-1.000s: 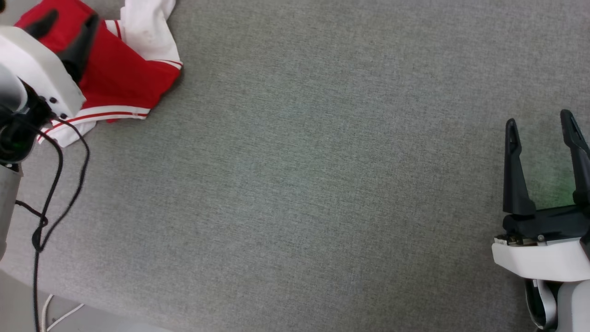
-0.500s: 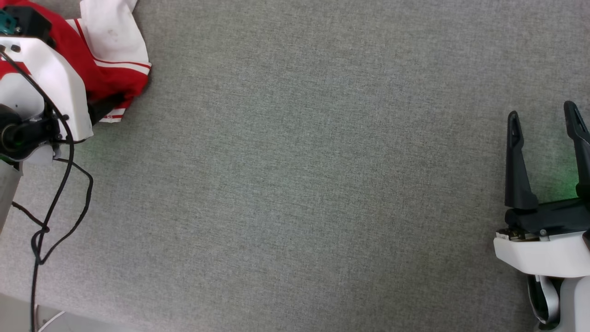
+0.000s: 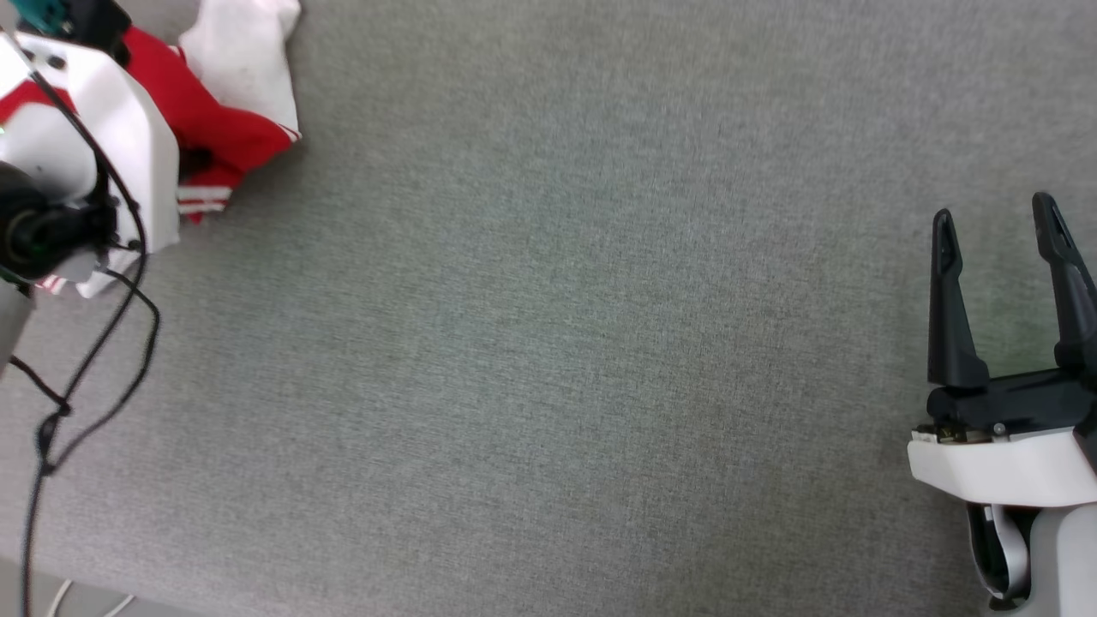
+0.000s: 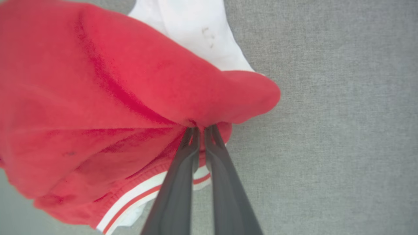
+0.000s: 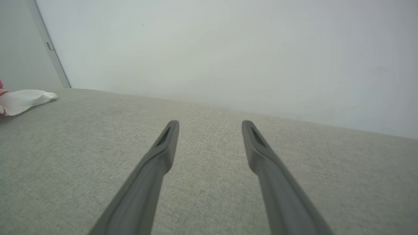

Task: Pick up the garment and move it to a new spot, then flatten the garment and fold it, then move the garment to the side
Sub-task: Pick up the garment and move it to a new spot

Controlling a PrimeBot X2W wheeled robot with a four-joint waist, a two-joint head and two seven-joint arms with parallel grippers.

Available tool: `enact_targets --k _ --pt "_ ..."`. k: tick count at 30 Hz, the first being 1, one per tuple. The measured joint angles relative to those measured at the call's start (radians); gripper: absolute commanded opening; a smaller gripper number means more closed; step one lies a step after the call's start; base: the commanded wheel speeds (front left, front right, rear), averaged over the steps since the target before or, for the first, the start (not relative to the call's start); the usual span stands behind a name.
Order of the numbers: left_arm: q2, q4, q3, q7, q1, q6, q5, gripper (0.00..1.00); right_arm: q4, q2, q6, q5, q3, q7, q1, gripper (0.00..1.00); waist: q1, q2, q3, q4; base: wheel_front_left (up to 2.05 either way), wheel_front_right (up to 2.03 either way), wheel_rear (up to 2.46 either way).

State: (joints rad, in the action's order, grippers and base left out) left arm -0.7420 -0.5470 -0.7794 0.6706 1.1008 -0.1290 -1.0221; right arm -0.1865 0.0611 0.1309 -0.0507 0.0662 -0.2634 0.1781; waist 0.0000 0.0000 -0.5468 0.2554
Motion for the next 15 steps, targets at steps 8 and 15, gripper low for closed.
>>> enact_targets --k 8,15 --pt "-0.039 0.152 -0.076 -0.079 0.074 0.000 0.016 0.00 0.023 -0.008 0.000 0.041 -0.001 0.000 -0.025 1.00 0.0000 0.0000 0.113 -0.007 0.00 0.00 0.00" --pt "0.003 0.277 -0.174 -0.145 0.149 0.000 0.029 0.00 0.032 -0.009 0.000 0.097 0.003 0.000 -0.037 1.00 0.0000 0.0000 0.181 -0.056 0.00 0.00 0.00"
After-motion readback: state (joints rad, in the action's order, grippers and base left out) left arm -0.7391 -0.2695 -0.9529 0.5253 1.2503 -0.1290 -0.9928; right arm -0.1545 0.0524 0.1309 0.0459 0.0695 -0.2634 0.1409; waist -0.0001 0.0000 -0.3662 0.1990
